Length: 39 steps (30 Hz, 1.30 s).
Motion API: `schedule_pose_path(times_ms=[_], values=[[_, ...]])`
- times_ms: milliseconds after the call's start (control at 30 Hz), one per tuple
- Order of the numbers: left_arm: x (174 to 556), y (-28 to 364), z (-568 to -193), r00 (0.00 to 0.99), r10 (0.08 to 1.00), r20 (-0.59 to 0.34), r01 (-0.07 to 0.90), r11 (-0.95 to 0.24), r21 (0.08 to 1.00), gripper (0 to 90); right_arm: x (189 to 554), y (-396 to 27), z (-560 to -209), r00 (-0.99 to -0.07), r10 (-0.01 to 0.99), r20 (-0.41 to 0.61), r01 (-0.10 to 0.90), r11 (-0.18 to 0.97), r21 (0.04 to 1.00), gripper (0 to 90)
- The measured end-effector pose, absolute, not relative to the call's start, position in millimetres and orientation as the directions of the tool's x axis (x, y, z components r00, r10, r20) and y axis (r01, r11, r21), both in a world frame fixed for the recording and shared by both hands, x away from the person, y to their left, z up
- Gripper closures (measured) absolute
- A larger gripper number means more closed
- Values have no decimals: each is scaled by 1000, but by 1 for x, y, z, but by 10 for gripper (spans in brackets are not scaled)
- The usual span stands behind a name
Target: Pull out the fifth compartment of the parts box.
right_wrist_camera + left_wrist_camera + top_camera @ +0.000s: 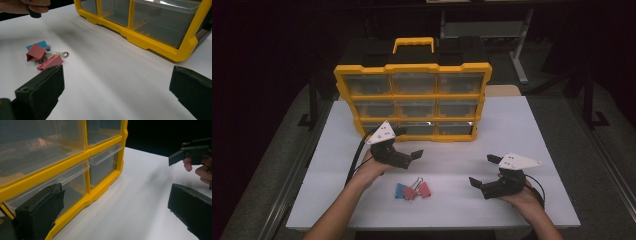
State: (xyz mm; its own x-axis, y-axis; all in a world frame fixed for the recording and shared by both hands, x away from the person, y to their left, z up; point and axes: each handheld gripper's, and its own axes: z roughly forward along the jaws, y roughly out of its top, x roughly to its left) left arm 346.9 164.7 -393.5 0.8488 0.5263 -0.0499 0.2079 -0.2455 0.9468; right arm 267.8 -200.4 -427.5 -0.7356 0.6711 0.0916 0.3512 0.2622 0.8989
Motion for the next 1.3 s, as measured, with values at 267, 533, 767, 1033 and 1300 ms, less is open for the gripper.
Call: schedule_pose_path(times_ms=[267,533,767,1033,1300], values=[[351,158,-393,854,519,-44,197,-242,950,0,268,-200,-428,-732,674,96,357,259,897,0],[355,153,-395,864,501,-49,185,-227,956,0,267,-200,-428,-731,675,97,359,260,897,0],[356,149,-401,868,495,-30,175,-250,952,0,268,-201,-428,-733,674,96,359,262,896,0],[354,145,-403,871,491,24,141,-295,945,0,268,-200,-429,-738,668,98,359,265,895,0],[352,144,-404,866,494,82,102,-334,937,0,268,-199,-429,-743,663,91,354,274,894,0]])
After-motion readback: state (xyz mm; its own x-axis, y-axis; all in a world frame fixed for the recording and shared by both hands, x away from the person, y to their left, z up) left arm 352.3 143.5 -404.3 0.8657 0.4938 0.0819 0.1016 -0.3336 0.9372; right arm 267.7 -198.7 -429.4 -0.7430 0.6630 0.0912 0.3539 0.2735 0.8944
